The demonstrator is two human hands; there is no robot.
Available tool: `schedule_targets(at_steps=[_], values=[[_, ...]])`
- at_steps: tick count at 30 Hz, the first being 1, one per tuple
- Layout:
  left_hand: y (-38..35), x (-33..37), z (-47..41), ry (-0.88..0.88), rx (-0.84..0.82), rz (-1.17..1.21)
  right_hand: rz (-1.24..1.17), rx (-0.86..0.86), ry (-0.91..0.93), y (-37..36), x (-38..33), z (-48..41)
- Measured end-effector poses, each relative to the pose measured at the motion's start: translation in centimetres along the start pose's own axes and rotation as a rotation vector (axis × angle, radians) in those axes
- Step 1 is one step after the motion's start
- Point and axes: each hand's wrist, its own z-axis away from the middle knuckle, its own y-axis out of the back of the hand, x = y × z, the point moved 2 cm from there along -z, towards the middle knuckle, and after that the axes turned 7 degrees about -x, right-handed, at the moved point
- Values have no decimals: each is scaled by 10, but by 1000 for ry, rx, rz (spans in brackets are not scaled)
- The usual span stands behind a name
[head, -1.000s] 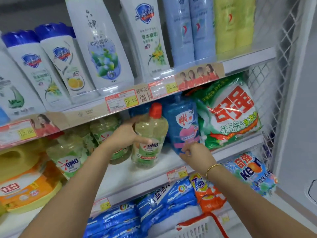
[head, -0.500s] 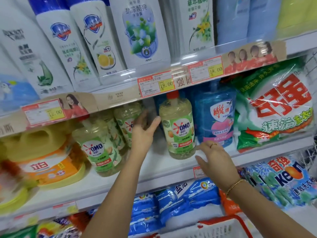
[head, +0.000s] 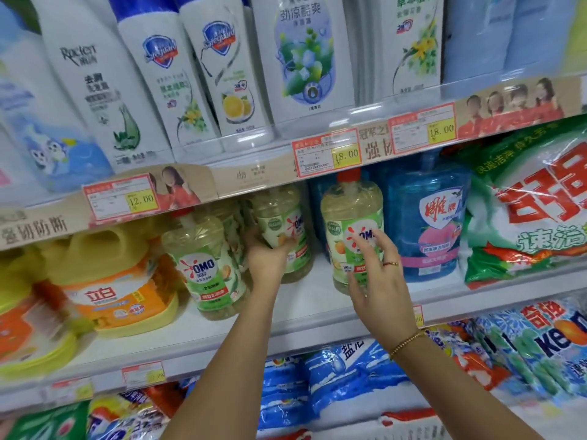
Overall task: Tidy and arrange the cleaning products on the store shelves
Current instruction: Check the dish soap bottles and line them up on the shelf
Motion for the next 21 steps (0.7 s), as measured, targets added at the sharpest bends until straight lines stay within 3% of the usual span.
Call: schedule_targets(at_steps=[7,12,21], values=[[4,6,21,-44,-85,65,71,-200,-33,19,-5,5],[29,6,38,95,-184,299,89,-333,-65,30,-6,11],[65,47,126,366,-567,489,-118,-501,-163,63,-46,27]])
